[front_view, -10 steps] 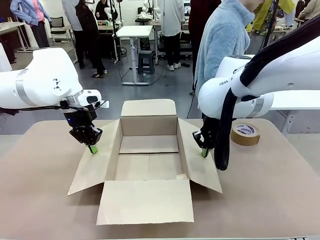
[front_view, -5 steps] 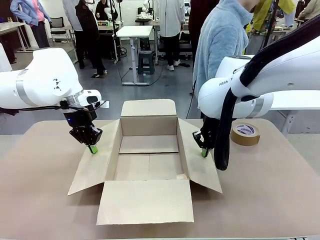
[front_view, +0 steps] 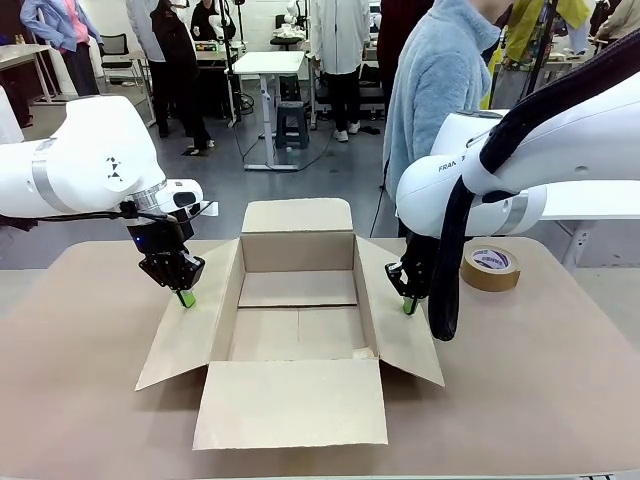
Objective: Wrap the clocks to prevent damage.
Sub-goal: Once the human has placed the objects inside and stepped back, release both hands from the side flaps of the Package Box.
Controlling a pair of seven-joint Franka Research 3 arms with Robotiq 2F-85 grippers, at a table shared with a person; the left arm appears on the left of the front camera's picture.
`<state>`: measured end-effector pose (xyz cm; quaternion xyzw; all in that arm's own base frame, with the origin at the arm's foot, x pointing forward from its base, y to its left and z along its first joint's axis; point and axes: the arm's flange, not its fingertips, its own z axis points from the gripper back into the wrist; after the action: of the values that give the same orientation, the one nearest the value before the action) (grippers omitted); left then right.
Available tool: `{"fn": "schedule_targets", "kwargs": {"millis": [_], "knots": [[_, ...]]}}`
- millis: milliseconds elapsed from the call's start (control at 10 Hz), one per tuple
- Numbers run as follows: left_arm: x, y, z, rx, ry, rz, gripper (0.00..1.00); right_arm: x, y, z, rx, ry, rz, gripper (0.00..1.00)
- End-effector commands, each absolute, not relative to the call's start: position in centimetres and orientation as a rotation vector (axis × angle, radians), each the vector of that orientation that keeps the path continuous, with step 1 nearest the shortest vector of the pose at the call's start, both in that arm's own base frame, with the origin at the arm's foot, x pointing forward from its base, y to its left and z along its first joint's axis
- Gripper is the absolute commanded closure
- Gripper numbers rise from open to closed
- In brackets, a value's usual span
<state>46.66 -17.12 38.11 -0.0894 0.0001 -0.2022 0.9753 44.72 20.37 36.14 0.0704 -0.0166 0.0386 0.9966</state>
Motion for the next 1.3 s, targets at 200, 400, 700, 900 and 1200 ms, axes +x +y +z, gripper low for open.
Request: {"fn": "schedule_targets", "kwargs": {"millis": [200,400,700,900,1200], "knots": [[46.77,-17.10,38.08,-0.161,-0.012,-0.392,1.00,44.68,20.46,36.09,0.135,-0.033,0.062,1.00],[46.77,-17.10,38.08,-0.161,-0.012,-0.392,1.00,44.68,20.46,36.09,0.135,-0.033,0.062,1.00],[46.77,-17.10,38.08,-0.161,-0.012,-0.392,1.00,44.68,20.46,36.09,0.135,-0.033,0.062,1.00],[46.77,-17.10,38.08,-0.161,-0.012,-0.392,1.00,44.68,20.46,36.09,0.135,-0.033,0.062,1.00],[46.77,-17.10,38.08,-0.161,-0.012,-0.392,1.00,44.68,20.46,36.09,0.135,-0.033,0.062,1.00]]}}
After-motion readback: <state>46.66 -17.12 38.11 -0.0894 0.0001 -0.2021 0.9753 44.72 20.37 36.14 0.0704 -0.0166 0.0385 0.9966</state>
